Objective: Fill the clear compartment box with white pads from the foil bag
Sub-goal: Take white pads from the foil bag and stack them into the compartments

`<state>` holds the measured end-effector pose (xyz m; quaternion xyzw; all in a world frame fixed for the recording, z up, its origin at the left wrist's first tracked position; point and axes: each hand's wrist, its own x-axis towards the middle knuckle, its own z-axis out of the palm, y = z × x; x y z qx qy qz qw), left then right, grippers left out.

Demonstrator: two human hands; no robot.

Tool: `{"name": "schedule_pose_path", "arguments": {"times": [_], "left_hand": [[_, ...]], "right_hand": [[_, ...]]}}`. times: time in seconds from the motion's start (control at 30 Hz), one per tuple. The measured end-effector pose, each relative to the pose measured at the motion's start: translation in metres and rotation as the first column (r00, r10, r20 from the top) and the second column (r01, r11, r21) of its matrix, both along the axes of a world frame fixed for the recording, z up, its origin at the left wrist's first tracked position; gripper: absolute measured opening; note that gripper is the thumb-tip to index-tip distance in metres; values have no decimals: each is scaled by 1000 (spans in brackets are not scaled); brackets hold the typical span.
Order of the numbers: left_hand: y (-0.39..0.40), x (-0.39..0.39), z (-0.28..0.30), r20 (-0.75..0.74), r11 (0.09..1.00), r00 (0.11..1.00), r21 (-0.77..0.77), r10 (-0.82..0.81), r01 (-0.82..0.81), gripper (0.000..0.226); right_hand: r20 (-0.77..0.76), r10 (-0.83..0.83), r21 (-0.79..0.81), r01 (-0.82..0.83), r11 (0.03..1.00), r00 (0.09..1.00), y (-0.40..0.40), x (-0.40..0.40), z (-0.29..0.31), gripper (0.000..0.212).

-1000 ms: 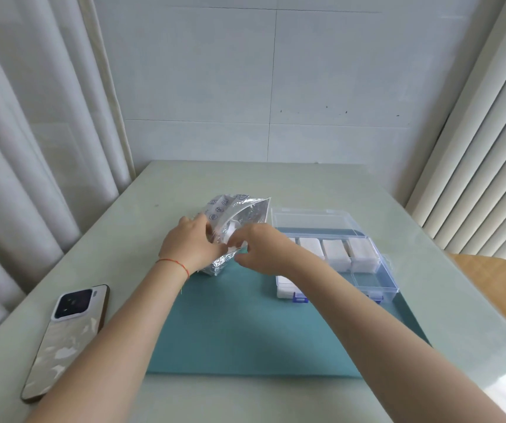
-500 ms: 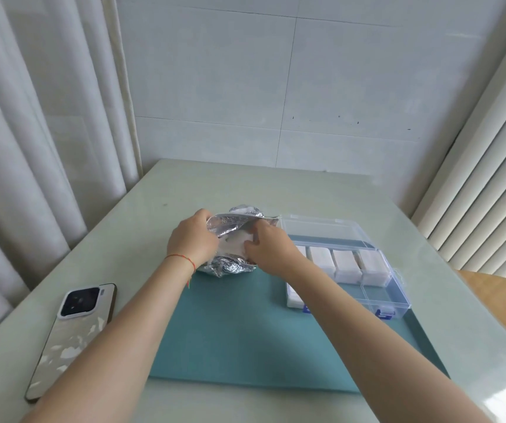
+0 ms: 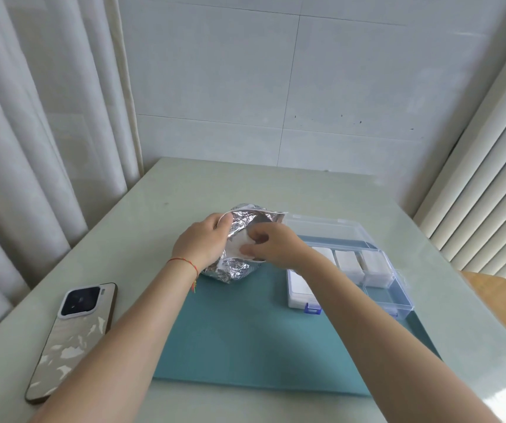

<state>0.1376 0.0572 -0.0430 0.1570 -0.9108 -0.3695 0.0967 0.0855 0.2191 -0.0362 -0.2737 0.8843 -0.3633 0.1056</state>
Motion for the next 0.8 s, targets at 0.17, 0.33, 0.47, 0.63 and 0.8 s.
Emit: {"name": "schedule_pose_path", "arguments": {"times": [0.17, 0.33, 0.47, 0.63, 0.8], "left_hand": [[5, -4, -3, -24, 995, 995, -6, 96, -96, 44], [13, -6, 2, 0, 992, 993, 45, 120, -119, 49], [20, 1, 10, 20, 994, 997, 82, 73, -74, 56], [38, 6, 20, -356, 990, 933, 142, 59, -9, 25], [70, 8, 41, -412, 893, 907, 368, -93, 259, 22]], "right_hand": [[64, -124, -204, 135, 970, 990, 11, 1, 10, 8], [133, -172, -277, 203, 939, 976, 22, 0, 16, 15], [222, -198, -372, 271, 888, 955, 36, -1, 24, 11], [325, -80, -457, 230, 859, 942, 63, 1, 38, 9], [359, 124, -542, 99, 835, 925, 83, 2, 47, 7]]}}
